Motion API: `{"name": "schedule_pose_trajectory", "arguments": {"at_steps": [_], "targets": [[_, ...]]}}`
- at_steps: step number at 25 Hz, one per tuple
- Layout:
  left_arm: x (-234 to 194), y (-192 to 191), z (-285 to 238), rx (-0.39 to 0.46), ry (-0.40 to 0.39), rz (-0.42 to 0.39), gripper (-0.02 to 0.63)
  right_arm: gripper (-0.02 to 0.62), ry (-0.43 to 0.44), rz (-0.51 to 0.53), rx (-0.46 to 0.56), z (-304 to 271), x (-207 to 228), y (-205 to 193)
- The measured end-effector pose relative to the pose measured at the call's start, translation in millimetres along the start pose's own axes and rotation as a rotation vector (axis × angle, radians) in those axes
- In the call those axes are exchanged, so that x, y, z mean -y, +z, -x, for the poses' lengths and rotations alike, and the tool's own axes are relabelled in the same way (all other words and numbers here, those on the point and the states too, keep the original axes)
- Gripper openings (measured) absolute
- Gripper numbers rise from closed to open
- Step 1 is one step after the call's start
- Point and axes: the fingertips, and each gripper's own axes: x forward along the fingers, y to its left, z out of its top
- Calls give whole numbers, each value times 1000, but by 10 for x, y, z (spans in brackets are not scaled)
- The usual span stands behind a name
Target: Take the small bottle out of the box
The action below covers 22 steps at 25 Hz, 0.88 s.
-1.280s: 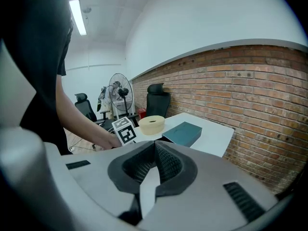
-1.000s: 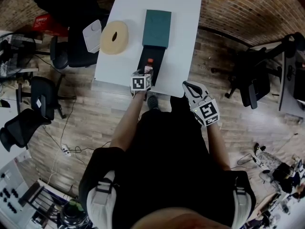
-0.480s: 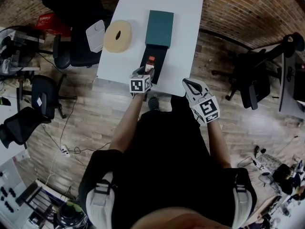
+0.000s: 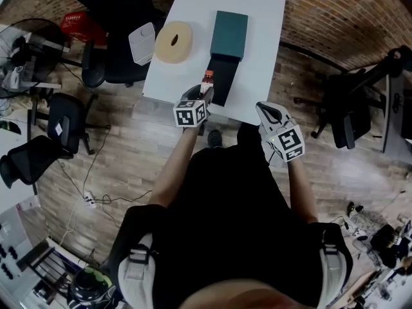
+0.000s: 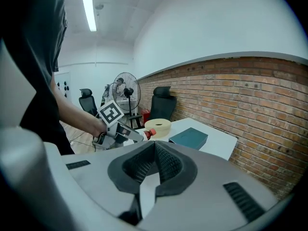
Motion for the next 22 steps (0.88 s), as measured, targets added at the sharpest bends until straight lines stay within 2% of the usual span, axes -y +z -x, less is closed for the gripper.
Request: {"name": "schedule_pose_trajectory", "arguments": {"at_steps": [8,22], "targets": [[-46,177,515,81,-17,-31,199,-3,-16,63,22,-155,-224,156],[-80,451,1113,190,-61,-88,199,-3,-16,82,39,-390,-387,387]]}}
